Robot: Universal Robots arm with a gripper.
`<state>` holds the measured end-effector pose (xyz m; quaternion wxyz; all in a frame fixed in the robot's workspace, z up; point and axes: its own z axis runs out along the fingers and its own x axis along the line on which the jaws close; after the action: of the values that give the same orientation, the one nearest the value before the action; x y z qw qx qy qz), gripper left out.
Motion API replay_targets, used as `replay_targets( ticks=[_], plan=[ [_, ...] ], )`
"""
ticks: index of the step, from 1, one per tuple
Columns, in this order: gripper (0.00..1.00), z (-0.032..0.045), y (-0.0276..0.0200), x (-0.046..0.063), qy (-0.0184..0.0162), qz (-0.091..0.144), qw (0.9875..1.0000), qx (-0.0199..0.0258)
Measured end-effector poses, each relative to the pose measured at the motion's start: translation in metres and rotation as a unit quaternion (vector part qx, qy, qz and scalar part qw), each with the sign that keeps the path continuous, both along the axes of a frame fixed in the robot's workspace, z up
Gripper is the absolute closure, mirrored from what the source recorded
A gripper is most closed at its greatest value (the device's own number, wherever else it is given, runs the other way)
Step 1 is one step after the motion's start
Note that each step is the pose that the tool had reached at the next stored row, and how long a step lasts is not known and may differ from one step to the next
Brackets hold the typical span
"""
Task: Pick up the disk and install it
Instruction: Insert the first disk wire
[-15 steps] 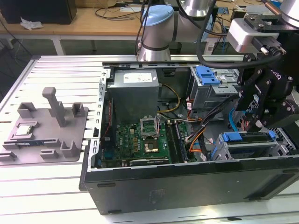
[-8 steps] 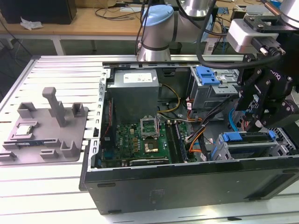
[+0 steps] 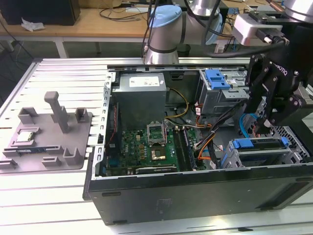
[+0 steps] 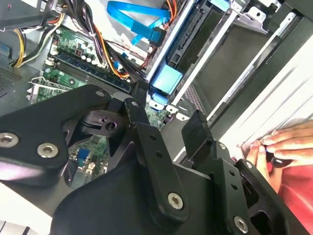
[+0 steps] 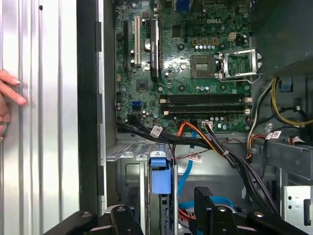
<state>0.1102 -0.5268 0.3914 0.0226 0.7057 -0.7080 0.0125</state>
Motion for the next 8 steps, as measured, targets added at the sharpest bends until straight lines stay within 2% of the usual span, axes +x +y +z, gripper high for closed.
replay_targets(
  ticks=[1, 3, 8],
  plan=[
    [0.44, 0.0, 0.0009, 0.001, 0.0008, -0.003, 1.0, -0.0047],
    [0.44, 0.0, 0.0023, 0.0033, 0.0017, -0.009, 0.9999, -0.0103],
    [0.44, 0.0, 0.0047, 0.0049, 0.0027, -0.021, 0.9997, -0.0159]
  ],
)
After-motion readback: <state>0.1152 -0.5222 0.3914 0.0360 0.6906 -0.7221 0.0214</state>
